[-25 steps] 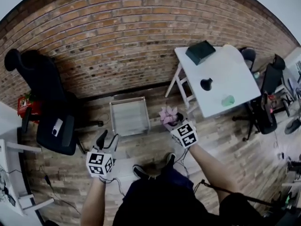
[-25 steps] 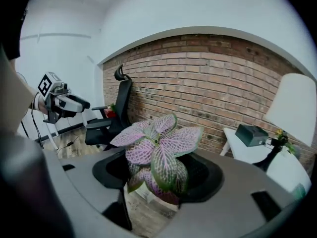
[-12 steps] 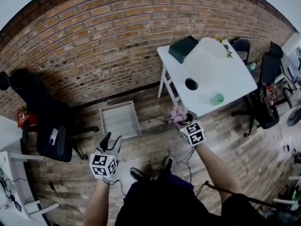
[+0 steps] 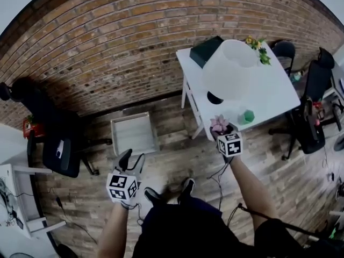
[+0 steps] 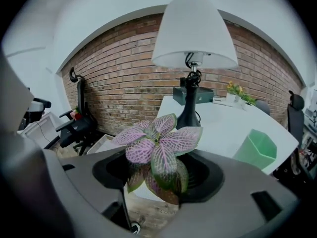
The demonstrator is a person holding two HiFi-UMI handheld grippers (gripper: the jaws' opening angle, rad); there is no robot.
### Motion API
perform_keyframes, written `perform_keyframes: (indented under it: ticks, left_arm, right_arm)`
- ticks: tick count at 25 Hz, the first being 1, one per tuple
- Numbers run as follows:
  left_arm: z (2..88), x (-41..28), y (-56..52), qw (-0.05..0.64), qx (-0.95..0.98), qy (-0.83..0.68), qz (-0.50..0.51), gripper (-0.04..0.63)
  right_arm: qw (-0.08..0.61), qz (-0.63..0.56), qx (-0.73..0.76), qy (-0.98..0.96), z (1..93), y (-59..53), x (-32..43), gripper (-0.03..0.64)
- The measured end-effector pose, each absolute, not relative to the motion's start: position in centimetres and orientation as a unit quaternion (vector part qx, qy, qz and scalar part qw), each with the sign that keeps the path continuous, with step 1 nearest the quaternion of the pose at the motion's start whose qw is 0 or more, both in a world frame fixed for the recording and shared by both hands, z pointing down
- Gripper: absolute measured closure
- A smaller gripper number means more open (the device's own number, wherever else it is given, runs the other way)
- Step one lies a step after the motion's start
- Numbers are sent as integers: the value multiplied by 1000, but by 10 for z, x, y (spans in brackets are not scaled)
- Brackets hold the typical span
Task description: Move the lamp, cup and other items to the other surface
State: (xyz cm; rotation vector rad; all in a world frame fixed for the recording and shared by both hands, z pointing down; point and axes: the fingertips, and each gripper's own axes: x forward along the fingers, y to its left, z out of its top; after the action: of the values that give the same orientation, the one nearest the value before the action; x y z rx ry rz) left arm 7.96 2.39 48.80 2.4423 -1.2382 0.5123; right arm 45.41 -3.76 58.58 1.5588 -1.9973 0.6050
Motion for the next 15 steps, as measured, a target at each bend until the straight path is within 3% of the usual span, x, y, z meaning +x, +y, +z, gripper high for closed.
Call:
perform_keyframes:
  ticks: [15]
  left_arm:
    - [500,94,32,190,842,-470,185,385]
  right_arm:
    - [276,244,559,-743,631,-55,478,327]
